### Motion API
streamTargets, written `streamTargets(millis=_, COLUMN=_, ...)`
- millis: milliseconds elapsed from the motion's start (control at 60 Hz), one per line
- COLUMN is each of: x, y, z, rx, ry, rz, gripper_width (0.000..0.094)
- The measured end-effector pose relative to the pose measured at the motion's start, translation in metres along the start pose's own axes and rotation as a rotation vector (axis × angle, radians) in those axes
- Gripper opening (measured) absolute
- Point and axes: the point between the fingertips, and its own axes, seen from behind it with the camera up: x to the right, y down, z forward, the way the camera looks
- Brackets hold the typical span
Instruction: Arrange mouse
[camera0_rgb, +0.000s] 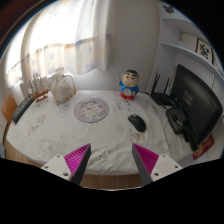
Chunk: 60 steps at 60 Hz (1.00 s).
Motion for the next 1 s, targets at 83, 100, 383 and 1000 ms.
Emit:
streamTargets(millis=83, x=0.044, y=0.012, z=0.015, rx=-0.006, ry=0.069, rz=0.021, gripper_width=0.0852)
streamTargets(millis=100, x=0.051, y=0.014, z=0.018, rx=-0.007, ry=0.081, rz=0.026, gripper_width=0.0853)
streamTargets(millis=383, x=0.123, y=0.03, z=0.052, rx=0.061, ry=0.144, rz=0.092, gripper_width=0.0852)
streamTargets(millis=1000, x=0.16, y=0.026, z=0.21, rx=0.133, ry=0.078, rz=0.07, gripper_width=0.0855)
